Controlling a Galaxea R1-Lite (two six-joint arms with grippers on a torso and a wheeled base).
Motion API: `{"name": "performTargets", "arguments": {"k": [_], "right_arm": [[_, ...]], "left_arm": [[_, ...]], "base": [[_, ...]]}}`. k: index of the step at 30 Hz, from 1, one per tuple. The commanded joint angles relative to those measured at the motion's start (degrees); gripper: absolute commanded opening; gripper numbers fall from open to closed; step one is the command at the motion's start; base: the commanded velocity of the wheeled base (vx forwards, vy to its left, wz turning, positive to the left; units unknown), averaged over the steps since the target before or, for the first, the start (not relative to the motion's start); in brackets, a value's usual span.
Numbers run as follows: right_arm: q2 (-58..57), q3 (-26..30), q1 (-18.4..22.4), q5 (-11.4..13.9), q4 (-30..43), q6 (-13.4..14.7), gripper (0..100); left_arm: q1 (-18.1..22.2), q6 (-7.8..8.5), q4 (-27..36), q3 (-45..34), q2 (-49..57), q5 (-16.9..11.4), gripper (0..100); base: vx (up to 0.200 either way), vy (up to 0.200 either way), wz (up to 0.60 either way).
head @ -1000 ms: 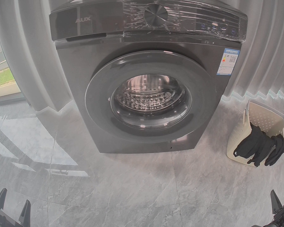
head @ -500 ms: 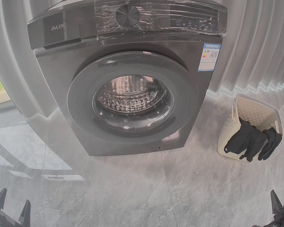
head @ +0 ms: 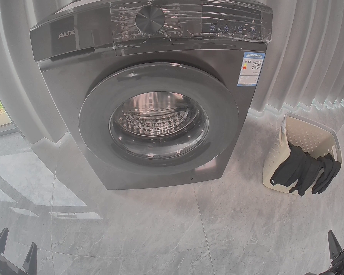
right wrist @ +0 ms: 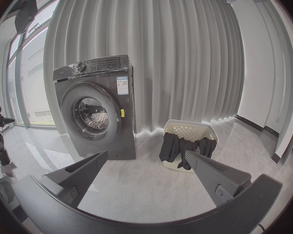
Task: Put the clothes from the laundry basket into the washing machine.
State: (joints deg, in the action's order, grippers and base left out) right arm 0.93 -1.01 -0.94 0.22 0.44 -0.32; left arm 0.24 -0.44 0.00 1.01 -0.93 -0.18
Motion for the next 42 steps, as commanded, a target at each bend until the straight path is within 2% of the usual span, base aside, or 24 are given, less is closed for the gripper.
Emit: {"name": "performTargets", "arguments": {"k": [1,15,22,29,42], "right_arm": [[-0.57,0.75,-0.03,0.04,0.00,-0.03,100],[-0.57,0.75,-0.03,0.13,0.09,-0.12,100],[-0.57,0.75,-0.03,0.13,0.09,-0.03,100],[-0.57,0.75,-0.03,0.13,0.00,-0.03,100],[-0.57,0.75,-0.03,0.04,0.00,-0.03,100]], "left_arm": [[0.02,0.00,0.00,-1.01,0.75,0.01,100],[0.02,0.00,0.00,-1.01,0.75,0.09,100],[0.02,0.00,0.00,-1.01,0.75,0.01,100],[0.02,-0.09,0.00,-1.01,0.75,0.01,100],[0.02,-0.09,0.00,-1.01,0.75,0.18,100]], "base": [[0.000,0.000,0.00],[0.000,0.000,0.00],[0.000,0.000,-0.60],[0.000,0.000,0.00],[0.000,-0.200,0.00]]}}
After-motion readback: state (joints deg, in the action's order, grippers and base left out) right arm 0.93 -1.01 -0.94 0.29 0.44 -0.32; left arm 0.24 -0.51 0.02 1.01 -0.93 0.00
